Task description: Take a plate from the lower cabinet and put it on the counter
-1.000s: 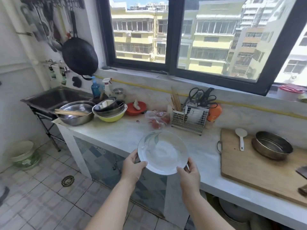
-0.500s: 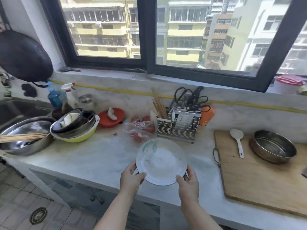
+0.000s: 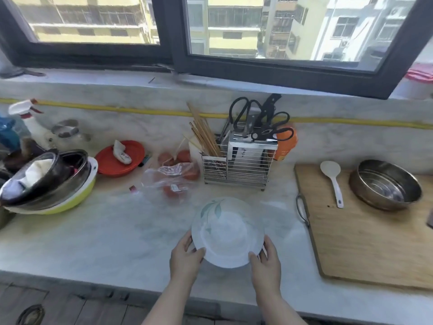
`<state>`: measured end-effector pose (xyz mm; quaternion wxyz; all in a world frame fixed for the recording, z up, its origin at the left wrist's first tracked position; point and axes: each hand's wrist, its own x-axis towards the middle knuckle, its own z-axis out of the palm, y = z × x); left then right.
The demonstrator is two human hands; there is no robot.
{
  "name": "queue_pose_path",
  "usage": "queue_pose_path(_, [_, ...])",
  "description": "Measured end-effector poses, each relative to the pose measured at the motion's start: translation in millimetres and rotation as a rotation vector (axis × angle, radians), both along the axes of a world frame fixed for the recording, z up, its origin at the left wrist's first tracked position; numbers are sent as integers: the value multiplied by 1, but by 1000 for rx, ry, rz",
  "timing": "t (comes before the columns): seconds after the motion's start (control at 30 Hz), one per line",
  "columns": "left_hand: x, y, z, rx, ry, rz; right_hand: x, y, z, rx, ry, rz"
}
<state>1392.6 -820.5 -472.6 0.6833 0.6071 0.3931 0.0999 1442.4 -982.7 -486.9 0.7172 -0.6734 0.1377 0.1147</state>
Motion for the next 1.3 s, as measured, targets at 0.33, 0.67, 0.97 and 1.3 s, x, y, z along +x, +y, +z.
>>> queue_pose_path(0.33, [13, 14, -24, 33, 34, -62, 1, 14, -26, -55, 22, -67])
queue_pose_path(0.67, [21, 37, -41, 53, 51, -98, 4, 34, -41, -38, 16, -112])
queue_pose_path(0.97, [21, 43, -59, -9, 53, -95, 3, 39, -50, -57, 47, -151])
queue_pose_path(1.3, [19, 54, -59, 3, 89, -187, 0, 36, -46, -89, 56, -81])
